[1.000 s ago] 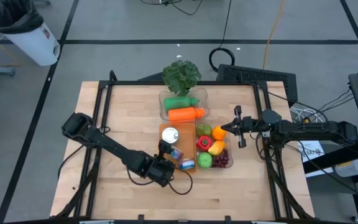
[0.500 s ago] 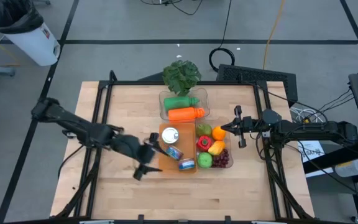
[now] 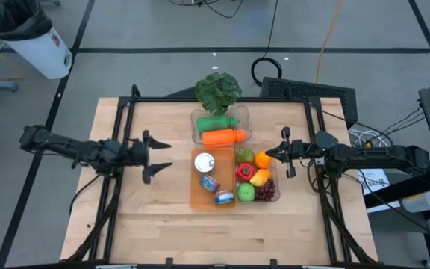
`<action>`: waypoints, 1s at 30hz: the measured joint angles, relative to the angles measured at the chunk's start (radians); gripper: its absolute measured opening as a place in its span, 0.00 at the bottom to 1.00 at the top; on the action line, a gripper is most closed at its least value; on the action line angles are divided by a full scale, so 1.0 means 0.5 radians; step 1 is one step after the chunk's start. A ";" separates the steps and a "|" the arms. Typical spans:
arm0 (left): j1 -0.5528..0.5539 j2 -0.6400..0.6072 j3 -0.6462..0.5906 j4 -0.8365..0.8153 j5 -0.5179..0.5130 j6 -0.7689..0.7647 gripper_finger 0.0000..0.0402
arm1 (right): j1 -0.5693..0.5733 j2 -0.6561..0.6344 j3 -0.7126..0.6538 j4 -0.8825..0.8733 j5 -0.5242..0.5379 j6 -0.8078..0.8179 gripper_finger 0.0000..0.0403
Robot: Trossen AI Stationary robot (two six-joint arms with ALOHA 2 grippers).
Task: Pick & Place Food Item
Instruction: Return to Home Position
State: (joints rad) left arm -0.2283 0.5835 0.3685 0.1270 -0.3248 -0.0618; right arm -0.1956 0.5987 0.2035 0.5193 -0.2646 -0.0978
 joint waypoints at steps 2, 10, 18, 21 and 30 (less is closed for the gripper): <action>0.000 -0.140 -0.104 0.030 0.001 0.014 0.79 | 0.000 -0.001 0.000 0.001 0.001 0.000 0.00; 0.000 -0.609 -0.272 -0.027 -0.051 0.185 0.76 | 0.000 -0.001 0.000 0.001 0.000 -0.001 0.00; 0.000 -0.987 -0.358 -0.270 -0.153 0.296 0.78 | 0.000 -0.001 0.000 0.000 0.000 -0.001 0.00; 0.000 -1.069 -0.413 -0.276 -0.142 0.257 0.80 | 0.000 0.000 0.000 0.001 0.000 0.000 0.00; 0.000 -1.148 -0.625 -0.280 -0.099 0.080 0.79 | 0.000 0.000 0.000 0.000 0.000 0.000 0.00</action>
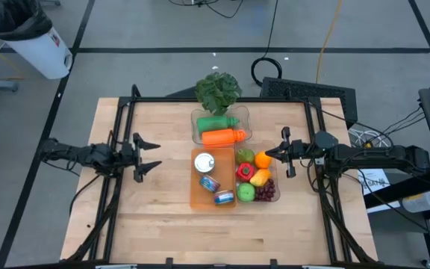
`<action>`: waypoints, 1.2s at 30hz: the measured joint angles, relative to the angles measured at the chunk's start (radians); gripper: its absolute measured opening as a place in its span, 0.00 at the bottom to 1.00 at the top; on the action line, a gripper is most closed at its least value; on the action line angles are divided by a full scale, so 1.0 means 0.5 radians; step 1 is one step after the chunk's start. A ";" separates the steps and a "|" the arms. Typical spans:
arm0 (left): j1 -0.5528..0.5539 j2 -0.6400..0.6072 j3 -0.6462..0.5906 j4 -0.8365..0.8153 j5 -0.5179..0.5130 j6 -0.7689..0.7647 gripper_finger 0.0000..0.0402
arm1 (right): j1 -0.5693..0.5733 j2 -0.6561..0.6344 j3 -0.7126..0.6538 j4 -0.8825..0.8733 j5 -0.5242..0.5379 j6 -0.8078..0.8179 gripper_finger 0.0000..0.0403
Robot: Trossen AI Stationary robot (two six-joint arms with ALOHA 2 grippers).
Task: Pick & Place Food Item
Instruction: Return to Home Position
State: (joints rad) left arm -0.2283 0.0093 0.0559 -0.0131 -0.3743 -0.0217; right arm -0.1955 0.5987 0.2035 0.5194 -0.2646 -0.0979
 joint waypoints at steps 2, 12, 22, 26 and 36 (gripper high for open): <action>0.000 0.000 0.000 -0.032 0.015 0.025 0.78 | -0.001 0.000 0.000 0.001 0.000 0.000 0.00; 0.000 0.001 0.000 -0.078 -0.020 0.130 0.76 | 0.000 0.000 0.000 0.000 0.000 0.000 0.00; 0.000 0.009 0.000 -0.087 -0.281 0.192 0.80 | -0.055 -0.082 0.001 0.188 0.056 0.584 0.00; 0.000 0.009 0.000 -0.087 -0.281 0.197 0.79 | -0.063 -0.284 0.000 0.015 -0.164 0.500 0.00; 0.000 0.008 0.000 -0.087 -0.281 0.191 0.75 | 0.099 -0.591 -0.368 0.366 0.118 0.405 0.00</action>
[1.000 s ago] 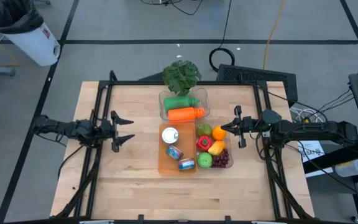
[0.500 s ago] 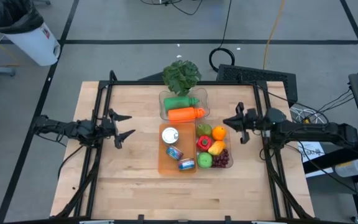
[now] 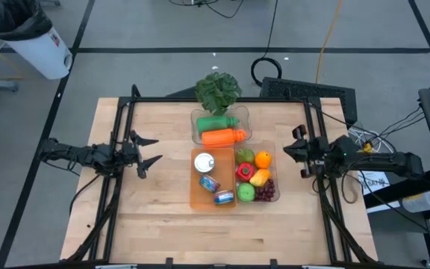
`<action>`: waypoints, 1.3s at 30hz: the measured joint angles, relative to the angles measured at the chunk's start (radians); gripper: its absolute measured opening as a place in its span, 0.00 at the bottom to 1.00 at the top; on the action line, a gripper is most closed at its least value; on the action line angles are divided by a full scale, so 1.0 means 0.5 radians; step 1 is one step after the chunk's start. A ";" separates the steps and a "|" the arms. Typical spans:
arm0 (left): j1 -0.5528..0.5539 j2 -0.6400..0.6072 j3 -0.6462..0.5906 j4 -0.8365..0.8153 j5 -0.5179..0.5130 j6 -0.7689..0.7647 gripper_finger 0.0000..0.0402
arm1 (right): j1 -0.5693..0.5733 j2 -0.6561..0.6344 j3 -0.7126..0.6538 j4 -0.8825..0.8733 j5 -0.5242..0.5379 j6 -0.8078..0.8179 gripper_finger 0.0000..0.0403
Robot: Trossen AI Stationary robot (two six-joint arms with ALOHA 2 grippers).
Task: Pick & Place Food Item
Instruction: Return to Home Position
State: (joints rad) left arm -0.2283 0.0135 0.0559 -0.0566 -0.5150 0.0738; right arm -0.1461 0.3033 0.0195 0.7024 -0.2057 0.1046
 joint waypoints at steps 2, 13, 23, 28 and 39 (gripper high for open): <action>0.000 0.001 -0.001 0.001 0.001 0.000 0.76 | 0.049 -0.010 0.004 0.003 -0.013 -0.052 0.00; 0.000 0.001 -0.001 0.011 0.025 0.000 0.81 | 0.231 -0.225 -0.006 -0.456 0.156 -0.186 0.00; 0.000 0.002 -0.001 0.014 0.035 0.001 0.75 | 0.229 -0.592 0.008 -0.857 0.435 -0.354 0.00; 0.000 0.003 -0.001 0.010 0.034 0.000 0.75 | 0.229 -0.591 -0.010 -1.086 0.911 -0.343 0.00; 0.000 0.003 -0.001 0.011 0.035 0.000 0.81 | 0.229 -0.580 -0.010 -1.210 1.001 -0.340 0.00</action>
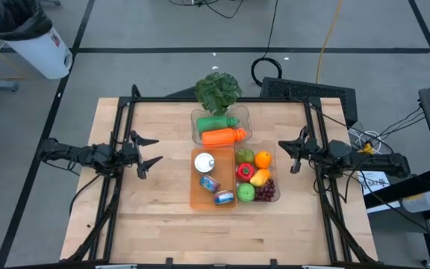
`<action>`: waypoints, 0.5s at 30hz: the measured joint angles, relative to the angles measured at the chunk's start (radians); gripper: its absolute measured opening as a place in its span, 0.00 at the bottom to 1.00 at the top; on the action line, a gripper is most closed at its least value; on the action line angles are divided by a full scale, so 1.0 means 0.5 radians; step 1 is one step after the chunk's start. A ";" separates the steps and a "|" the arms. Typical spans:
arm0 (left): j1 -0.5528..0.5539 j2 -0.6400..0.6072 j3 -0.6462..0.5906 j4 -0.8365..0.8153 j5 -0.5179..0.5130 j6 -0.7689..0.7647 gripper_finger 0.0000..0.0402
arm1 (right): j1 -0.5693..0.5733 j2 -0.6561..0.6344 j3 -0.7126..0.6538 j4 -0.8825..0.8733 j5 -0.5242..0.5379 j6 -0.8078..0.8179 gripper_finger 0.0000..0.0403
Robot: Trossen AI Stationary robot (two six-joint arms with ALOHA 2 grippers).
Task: Pick & Place Food Item
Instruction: Return to Home Position
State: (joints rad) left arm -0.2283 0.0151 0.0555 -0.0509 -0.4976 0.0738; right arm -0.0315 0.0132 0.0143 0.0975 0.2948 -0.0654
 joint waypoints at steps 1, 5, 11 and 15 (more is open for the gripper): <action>0.000 0.000 0.000 0.000 0.000 0.000 0.81 | 0.000 0.000 -0.001 0.000 -0.014 0.000 0.00; -0.001 0.000 0.000 0.000 0.000 0.000 0.80 | 0.000 0.000 -0.001 0.001 -0.015 -0.002 0.00; 0.000 0.000 0.000 0.000 0.000 0.000 0.76 | 0.000 0.000 -0.001 0.004 -0.016 -0.002 0.00; 0.000 0.000 0.000 0.000 0.000 0.000 0.75 | 0.000 0.000 -0.001 0.004 -0.016 -0.003 0.00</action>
State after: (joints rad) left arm -0.2283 0.0151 0.0555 -0.0509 -0.4976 0.0738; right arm -0.0315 0.0132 0.0139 0.0996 0.2867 -0.0669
